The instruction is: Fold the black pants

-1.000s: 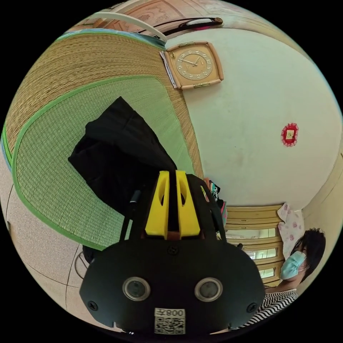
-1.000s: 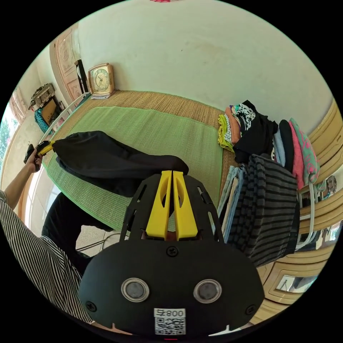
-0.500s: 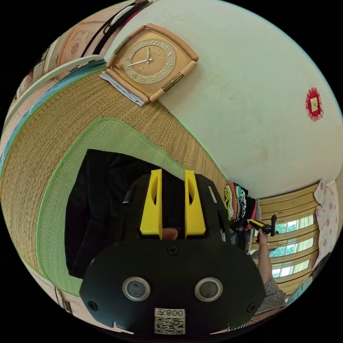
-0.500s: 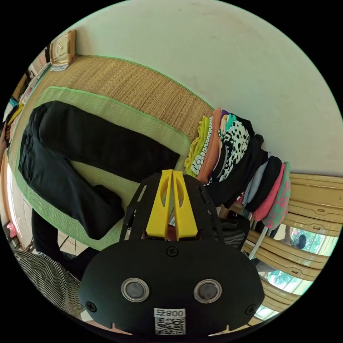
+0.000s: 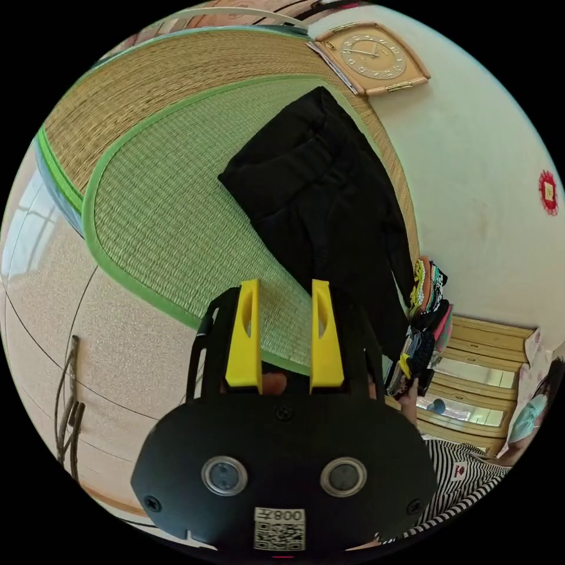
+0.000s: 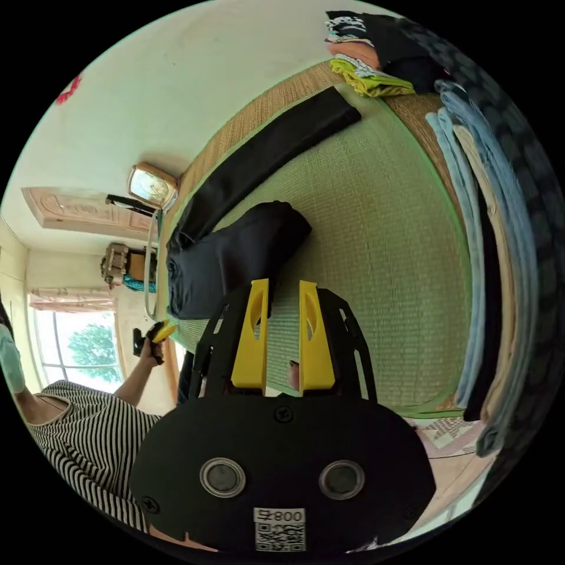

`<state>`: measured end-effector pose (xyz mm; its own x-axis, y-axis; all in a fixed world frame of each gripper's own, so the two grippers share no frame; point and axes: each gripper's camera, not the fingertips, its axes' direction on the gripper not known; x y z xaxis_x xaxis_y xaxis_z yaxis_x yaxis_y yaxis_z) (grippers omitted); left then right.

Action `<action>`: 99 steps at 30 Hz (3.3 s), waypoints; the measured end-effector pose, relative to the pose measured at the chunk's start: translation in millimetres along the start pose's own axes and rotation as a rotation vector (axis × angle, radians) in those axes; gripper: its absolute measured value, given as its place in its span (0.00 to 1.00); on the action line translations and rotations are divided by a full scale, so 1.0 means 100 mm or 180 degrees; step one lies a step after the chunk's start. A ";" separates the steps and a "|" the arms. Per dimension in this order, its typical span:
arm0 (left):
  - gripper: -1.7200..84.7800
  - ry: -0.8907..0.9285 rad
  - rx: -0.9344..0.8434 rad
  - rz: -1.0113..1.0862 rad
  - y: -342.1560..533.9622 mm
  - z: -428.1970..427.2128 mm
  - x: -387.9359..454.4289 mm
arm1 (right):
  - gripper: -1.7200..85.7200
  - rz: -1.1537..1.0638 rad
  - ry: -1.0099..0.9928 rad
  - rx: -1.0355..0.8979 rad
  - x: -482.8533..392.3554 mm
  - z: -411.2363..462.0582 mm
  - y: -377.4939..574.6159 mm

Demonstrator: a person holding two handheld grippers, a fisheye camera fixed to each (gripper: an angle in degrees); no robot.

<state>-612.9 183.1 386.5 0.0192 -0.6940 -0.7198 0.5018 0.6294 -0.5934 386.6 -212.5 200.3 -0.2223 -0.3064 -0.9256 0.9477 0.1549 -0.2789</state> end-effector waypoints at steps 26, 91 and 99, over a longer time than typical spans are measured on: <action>0.17 -0.0250 -0.0639 0.4199 1.96 4.54 2.32 | 0.06 -0.0863 -0.0883 -0.0300 -0.52 1.64 -0.84; 0.05 0.1957 -0.2524 0.4569 1.28 5.69 3.45 | 0.11 -0.0830 -0.2906 0.2167 1.28 0.76 0.73; 0.07 0.1311 -0.2160 0.4284 0.87 5.47 3.94 | 0.04 -0.0245 -0.1627 0.2143 0.95 0.57 0.70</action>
<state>-88.6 -226.7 247.7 -0.1698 0.5571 -0.8129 -0.1610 0.7981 0.5806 444.7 -284.7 108.0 -0.3145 -0.7050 -0.6356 0.9043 -0.4262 0.0253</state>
